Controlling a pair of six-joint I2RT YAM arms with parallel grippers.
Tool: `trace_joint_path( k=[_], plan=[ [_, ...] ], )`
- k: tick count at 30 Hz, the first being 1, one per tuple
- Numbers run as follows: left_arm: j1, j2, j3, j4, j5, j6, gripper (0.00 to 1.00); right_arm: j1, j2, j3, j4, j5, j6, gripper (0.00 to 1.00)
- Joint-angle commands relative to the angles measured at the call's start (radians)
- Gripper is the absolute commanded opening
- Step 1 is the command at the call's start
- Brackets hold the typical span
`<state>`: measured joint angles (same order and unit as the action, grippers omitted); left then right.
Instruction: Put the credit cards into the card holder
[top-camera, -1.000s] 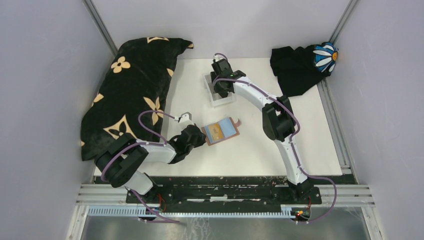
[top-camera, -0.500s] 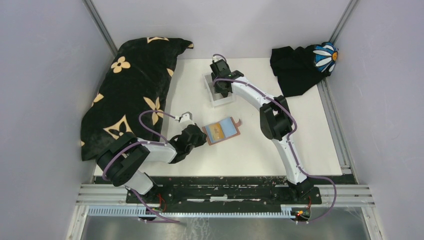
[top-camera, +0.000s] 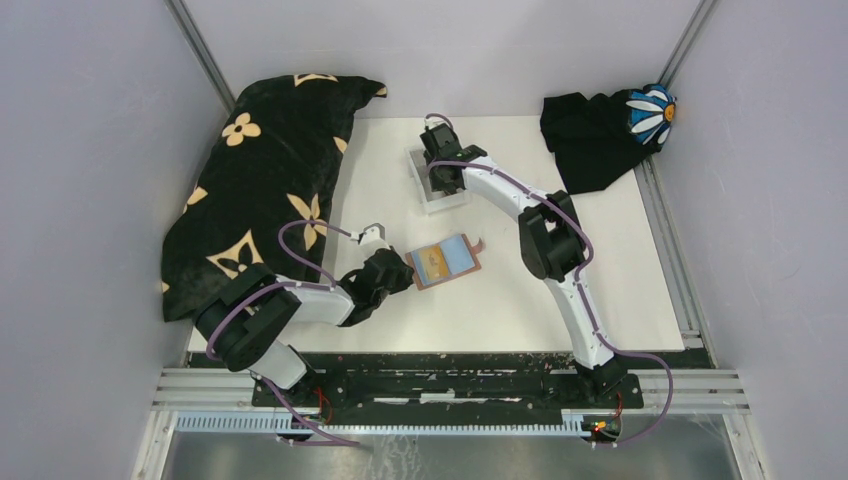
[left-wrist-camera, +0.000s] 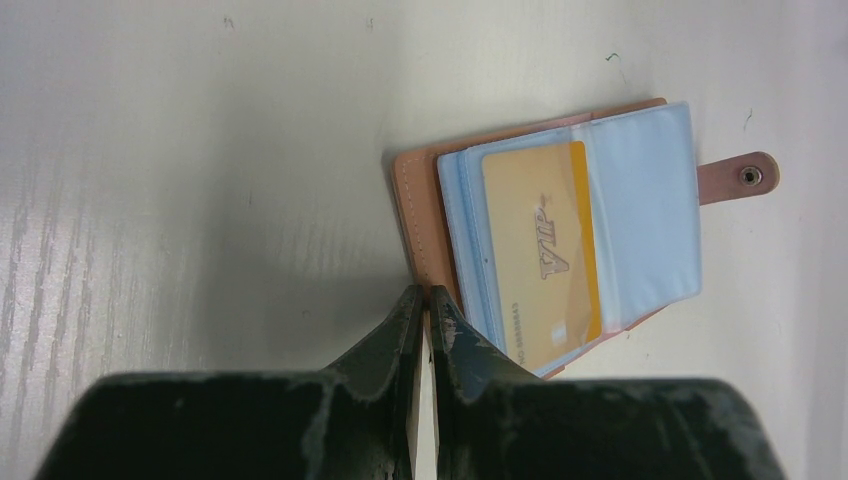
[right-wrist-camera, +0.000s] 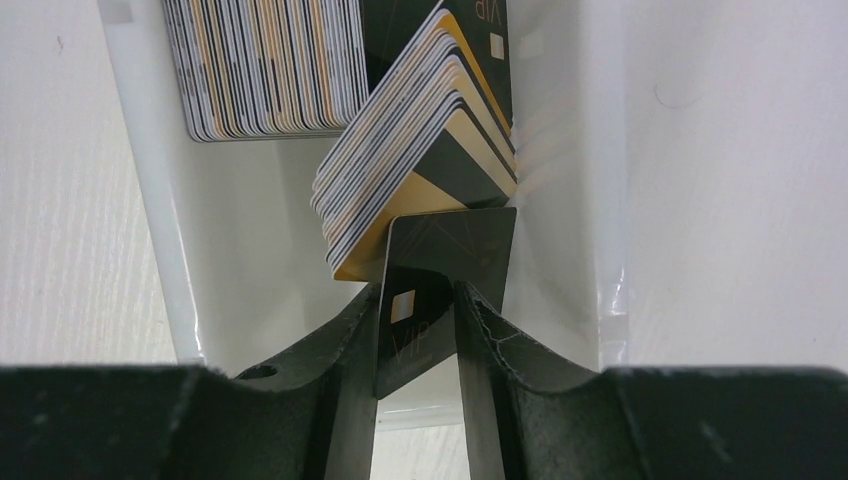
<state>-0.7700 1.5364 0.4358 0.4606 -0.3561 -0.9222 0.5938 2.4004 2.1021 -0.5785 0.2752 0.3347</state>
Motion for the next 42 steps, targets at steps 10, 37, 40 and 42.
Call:
trace_joint_path(
  k=[10, 37, 40, 42],
  plan=[
    [-0.002, 0.033, 0.005, -0.126, 0.016, 0.051, 0.14, 0.003, -0.107, -0.043, 0.057, 0.047, -0.016, 0.34],
    [-0.002, -0.006, 0.012, -0.178, -0.020, 0.049, 0.15, -0.011, -0.165, -0.105, 0.090, 0.065, -0.051, 0.01],
    [-0.002, -0.031, 0.014, -0.203, -0.039, 0.049, 0.16, -0.012, -0.196, -0.119, 0.105, 0.062, -0.063, 0.01],
    [-0.003, -0.050, 0.011, -0.220, -0.054, 0.049, 0.18, -0.011, -0.217, -0.123, 0.108, 0.056, -0.069, 0.01]
  ],
)
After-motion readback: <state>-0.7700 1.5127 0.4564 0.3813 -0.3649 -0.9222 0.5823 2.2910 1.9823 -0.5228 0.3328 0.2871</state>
